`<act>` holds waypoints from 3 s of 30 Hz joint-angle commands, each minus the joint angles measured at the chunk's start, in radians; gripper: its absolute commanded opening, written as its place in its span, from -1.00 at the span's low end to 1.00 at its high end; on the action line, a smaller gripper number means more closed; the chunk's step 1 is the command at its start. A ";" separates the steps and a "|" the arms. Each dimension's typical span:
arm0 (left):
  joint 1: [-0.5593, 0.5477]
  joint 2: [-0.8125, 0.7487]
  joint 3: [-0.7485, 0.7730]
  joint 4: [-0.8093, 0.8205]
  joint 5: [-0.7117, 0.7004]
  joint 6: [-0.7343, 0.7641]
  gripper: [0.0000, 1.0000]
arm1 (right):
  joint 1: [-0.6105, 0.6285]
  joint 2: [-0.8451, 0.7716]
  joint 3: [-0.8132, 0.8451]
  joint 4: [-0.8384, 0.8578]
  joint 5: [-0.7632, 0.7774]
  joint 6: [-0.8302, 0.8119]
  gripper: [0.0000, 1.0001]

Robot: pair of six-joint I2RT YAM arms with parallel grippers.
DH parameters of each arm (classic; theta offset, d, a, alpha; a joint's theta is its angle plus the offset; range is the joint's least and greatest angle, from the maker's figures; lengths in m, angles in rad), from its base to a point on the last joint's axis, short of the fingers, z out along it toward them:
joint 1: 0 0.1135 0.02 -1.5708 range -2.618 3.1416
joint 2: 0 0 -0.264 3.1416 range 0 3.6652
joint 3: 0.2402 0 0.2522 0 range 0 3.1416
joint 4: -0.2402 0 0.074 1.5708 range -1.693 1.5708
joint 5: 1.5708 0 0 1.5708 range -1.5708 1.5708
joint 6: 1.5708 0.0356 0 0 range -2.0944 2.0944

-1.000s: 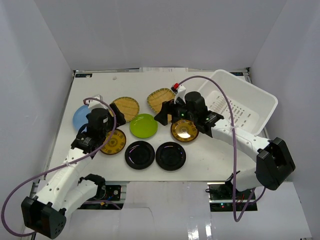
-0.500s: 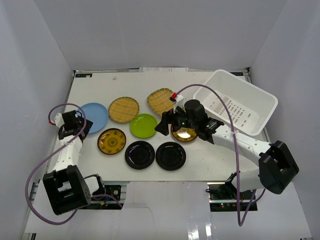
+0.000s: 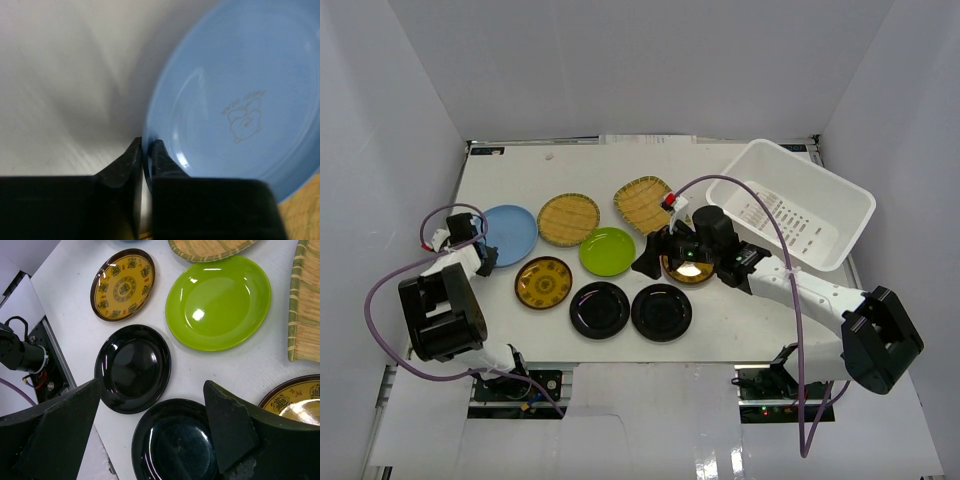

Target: Place the plates into the plastic bin on the countertop

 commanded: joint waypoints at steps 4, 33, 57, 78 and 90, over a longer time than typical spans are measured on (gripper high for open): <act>0.007 0.014 0.059 0.000 -0.076 0.019 -1.00 | 0.008 -0.015 -0.004 0.042 -0.023 -0.017 0.77; -0.528 -0.622 -0.049 0.170 0.582 0.352 -1.00 | 0.007 0.305 0.570 -0.246 0.396 0.001 0.90; -0.603 -0.426 0.143 0.043 0.292 0.284 0.83 | -0.683 0.024 0.457 -0.277 0.730 0.037 -0.84; -0.359 -0.265 0.122 0.050 0.324 0.203 0.76 | -0.802 0.250 0.214 -0.159 0.668 0.087 -0.80; -0.293 -0.040 0.218 0.057 0.240 0.197 0.69 | -0.802 0.227 0.243 -0.139 0.568 0.054 0.44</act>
